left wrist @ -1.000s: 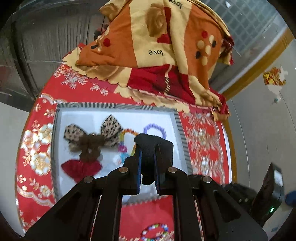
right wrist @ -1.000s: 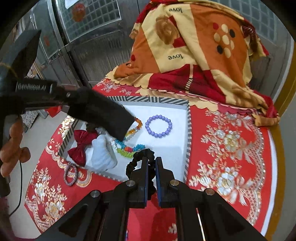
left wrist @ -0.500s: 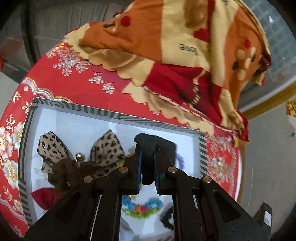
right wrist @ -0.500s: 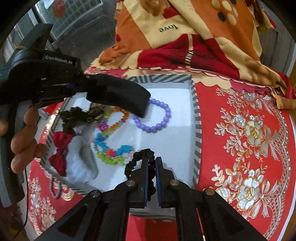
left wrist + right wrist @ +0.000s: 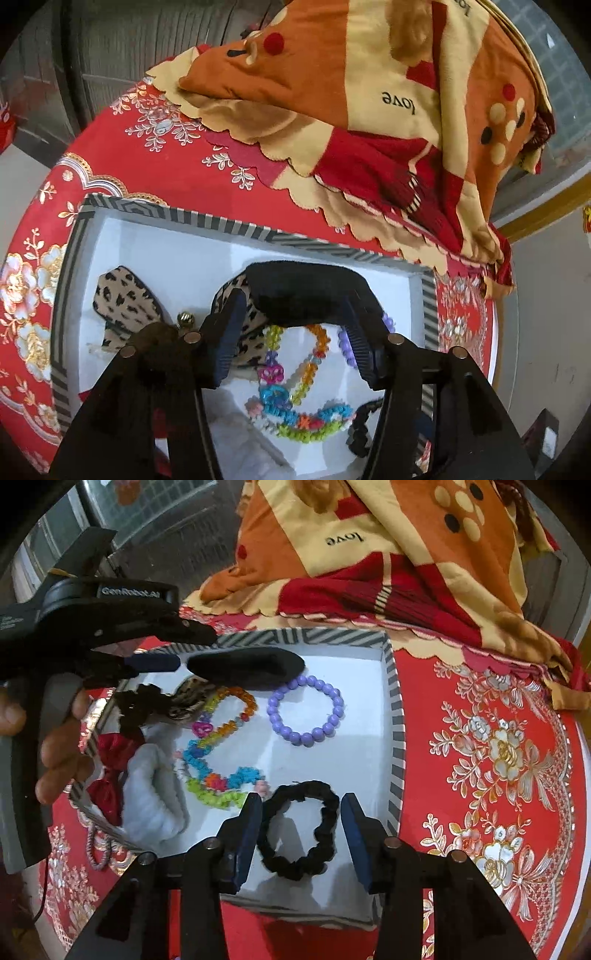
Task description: Organize jewelry
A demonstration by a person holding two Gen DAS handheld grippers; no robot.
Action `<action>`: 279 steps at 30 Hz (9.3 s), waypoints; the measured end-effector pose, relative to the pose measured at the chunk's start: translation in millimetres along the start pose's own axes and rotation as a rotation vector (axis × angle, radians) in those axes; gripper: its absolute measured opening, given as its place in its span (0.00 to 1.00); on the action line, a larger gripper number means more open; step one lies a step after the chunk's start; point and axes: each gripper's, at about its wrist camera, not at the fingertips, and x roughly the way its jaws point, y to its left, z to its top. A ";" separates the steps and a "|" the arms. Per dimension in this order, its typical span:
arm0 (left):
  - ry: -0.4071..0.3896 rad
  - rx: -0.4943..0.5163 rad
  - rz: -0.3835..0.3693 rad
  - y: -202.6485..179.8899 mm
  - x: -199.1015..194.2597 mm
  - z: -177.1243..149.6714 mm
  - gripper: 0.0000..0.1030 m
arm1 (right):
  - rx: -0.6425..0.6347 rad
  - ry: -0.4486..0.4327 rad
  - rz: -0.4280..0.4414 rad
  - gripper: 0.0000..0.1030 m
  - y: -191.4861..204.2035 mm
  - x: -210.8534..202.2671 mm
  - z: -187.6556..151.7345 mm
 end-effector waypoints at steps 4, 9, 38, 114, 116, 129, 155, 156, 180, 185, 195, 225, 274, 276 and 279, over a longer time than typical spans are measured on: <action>-0.016 0.058 0.040 -7.1 -11.1 -10.7 0.52 | 0.000 -0.030 0.001 0.41 6.8 -15.4 -6.1; -0.041 0.107 0.080 -13.1 -29.1 -28.0 0.52 | 0.028 -0.051 -0.008 0.41 9.3 -29.9 -15.0; -0.129 0.283 0.151 -2.8 -132.4 -157.5 0.52 | 0.107 -0.080 -0.104 0.41 57.3 -109.7 -101.0; 0.117 0.085 0.313 128.1 -66.2 -177.1 0.53 | -0.021 0.100 -0.091 0.29 79.5 -35.5 -154.3; 0.107 0.105 0.317 123.9 -64.3 -177.9 0.51 | -0.030 0.097 -0.088 0.26 79.6 -35.2 -154.1; 0.105 0.126 0.171 115.2 -81.4 -178.4 0.05 | -0.035 0.010 -0.036 0.08 78.7 -62.7 -146.4; -0.041 0.309 0.049 16.8 -135.4 -144.3 0.05 | -0.088 -0.177 -0.149 0.08 65.8 -149.1 -71.2; -0.038 0.314 0.048 13.2 -133.3 -143.3 0.05 | -0.090 -0.179 -0.152 0.08 64.7 -149.3 -67.7; 0.124 0.261 0.043 -42.7 -23.6 -116.4 0.05 | -0.134 -0.132 -0.079 0.08 30.9 -79.4 31.7; 0.140 0.241 0.084 -33.0 -9.5 -116.1 0.05 | -0.123 -0.095 -0.012 0.08 31.1 -43.0 45.8; 0.105 0.248 0.123 -37.6 -5.8 -113.3 0.05 | -0.001 0.028 0.011 0.08 -13.5 26.2 42.5; -0.097 0.298 0.220 -18.4 -107.0 -151.3 0.47 | 0.083 -0.220 -0.105 0.35 30.8 -103.5 -41.1; -0.242 0.377 0.234 24.7 -218.4 -197.6 0.47 | 0.118 -0.315 -0.139 0.57 118.0 -173.2 -105.8; -0.240 0.379 0.235 26.3 -217.6 -197.3 0.47 | 0.117 -0.309 -0.137 0.57 118.0 -171.7 -105.3; -0.243 0.394 0.259 25.5 -216.3 -198.7 0.47 | 0.116 -0.303 -0.135 0.57 118.0 -169.9 -104.6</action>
